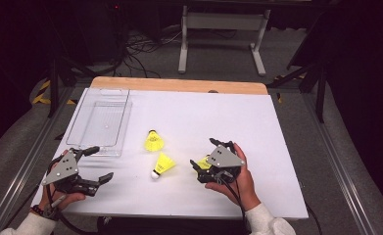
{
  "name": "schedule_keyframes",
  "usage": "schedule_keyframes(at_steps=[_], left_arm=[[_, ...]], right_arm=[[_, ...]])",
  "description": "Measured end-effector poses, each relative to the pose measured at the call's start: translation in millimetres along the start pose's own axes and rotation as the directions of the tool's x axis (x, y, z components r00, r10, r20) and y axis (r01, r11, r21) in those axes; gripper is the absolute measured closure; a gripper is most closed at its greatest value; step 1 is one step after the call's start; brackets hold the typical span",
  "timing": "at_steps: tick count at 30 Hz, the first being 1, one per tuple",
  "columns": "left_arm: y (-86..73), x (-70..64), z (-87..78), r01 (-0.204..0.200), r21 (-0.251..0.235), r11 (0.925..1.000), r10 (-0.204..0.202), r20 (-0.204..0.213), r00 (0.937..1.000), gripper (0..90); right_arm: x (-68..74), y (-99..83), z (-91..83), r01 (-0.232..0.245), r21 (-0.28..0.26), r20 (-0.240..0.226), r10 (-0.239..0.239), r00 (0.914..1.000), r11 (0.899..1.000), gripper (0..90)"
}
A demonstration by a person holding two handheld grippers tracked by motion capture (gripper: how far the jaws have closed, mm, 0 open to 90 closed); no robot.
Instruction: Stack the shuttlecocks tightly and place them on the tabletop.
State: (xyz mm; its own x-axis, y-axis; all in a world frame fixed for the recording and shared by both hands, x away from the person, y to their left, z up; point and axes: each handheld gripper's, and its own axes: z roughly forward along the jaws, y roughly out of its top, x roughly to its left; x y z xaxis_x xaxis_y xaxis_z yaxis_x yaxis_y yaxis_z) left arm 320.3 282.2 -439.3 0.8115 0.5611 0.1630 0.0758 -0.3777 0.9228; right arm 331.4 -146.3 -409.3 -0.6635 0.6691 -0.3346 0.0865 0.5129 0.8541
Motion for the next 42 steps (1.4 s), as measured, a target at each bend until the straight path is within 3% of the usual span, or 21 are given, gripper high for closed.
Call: schedule_keyframes(at_steps=[7,14,28,30,32,37,42], left_arm=[[2.5,1.0,8.5,0.007,0.010,0.9999,-0.007,-0.008,0.9999,11.8],[5.6,2.0,17.8,0.011,0.026,0.9996,-0.011,-0.010,0.9999,13.6],[29.2,4.0,51.6,-0.008,0.088,0.9961,0.011,-0.037,0.9993,23.4],[34.7,4.9,62.7,-0.010,0.131,0.9913,0.018,-0.057,0.9982,24.9],[37.5,6.9,73.6,-0.011,0.148,0.9889,0.018,-0.043,0.9989,25.3],[43.3,11.4,99.4,0.011,0.222,0.9751,0.001,-0.053,0.9986,26.0],[47.0,12.5,117.3,0.020,0.265,0.9641,-0.001,-0.072,0.9974,29.4]], right_arm=[[-2.3,-2.5,-2.4,0.001,0.007,0.003,-0.001,1.0000,1.000,13.9],[-10.8,-9.4,-10.4,-0.034,0.010,0.028,0.033,0.9990,0.999,13.8],[-21.7,-18.4,-17.7,-0.046,0.030,0.068,0.044,0.9968,0.999,13.9],[-23.2,-19.5,-18.7,-0.046,0.032,0.075,0.044,0.9962,0.998,14.0],[-26.4,-21.9,-21.1,-0.050,0.037,0.091,0.046,0.9948,0.998,14.2],[-36.7,-28.3,-28.0,-0.062,0.050,0.136,0.055,0.9892,0.997,14.8],[-45.7,-36.1,-31.5,-0.060,0.065,0.169,0.048,0.9844,0.996,15.0]])
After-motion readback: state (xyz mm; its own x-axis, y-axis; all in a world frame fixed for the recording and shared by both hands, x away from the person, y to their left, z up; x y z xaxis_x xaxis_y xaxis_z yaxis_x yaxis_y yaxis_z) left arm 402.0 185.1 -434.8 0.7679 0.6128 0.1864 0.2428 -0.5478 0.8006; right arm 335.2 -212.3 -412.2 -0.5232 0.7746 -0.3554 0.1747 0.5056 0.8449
